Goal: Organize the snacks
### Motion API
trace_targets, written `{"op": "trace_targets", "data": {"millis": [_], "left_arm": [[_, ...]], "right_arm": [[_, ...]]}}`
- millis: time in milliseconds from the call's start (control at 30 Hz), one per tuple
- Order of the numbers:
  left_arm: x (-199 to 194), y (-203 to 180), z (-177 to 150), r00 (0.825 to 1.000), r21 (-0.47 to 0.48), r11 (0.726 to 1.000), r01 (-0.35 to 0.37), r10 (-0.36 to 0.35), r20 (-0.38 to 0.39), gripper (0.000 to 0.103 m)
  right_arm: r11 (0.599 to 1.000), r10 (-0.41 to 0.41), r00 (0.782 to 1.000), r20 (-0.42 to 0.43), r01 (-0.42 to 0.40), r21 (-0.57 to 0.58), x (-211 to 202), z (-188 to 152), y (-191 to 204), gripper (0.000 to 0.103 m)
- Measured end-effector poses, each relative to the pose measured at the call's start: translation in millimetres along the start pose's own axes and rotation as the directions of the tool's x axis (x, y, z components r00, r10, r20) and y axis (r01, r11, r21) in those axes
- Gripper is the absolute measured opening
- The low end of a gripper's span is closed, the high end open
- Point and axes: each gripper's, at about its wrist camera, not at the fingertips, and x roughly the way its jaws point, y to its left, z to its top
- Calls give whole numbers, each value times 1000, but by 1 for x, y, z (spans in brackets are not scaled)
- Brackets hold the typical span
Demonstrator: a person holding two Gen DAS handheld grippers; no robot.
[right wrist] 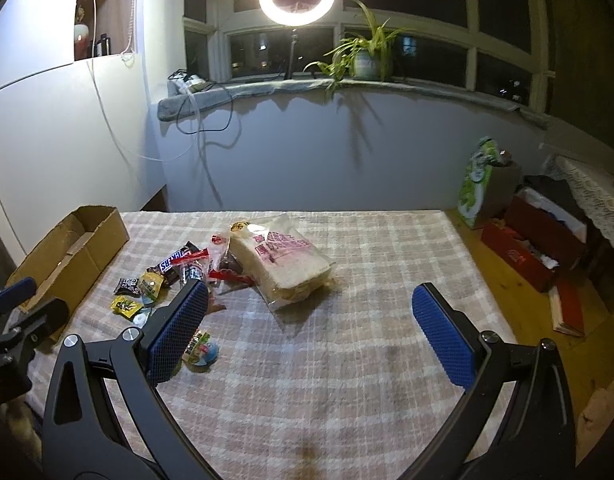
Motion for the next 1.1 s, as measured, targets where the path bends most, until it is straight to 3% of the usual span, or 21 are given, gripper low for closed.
{"op": "trace_targets", "data": {"millis": [133,333,567,767,900,1100], "left_arm": [[17,-9,-1,999,21,1000,20,-19,-45,87],[43,-25,-1,992,20,997,80,-78,-98,85],[81,-40,3,977,-12,990,137,-137,-162,82],[114,-59,9,957,-41,979,198,-202,-207,80],[138,-66,12,935,-79,968,236,-249,-253,72],[163,-74,14,917,-101,959,264,-282,-283,69]], "right_arm": [[992,123,992,-28,-122,32,20,3,-18,103],[950,307,944,-122,-297,97,67,14,-42,103],[874,482,842,-241,-443,200,140,31,-64,103],[820,570,760,-313,-499,281,192,36,-70,103],[805,592,731,-340,-521,282,208,35,-68,103],[768,640,669,-378,-562,305,229,31,-62,103]]}}
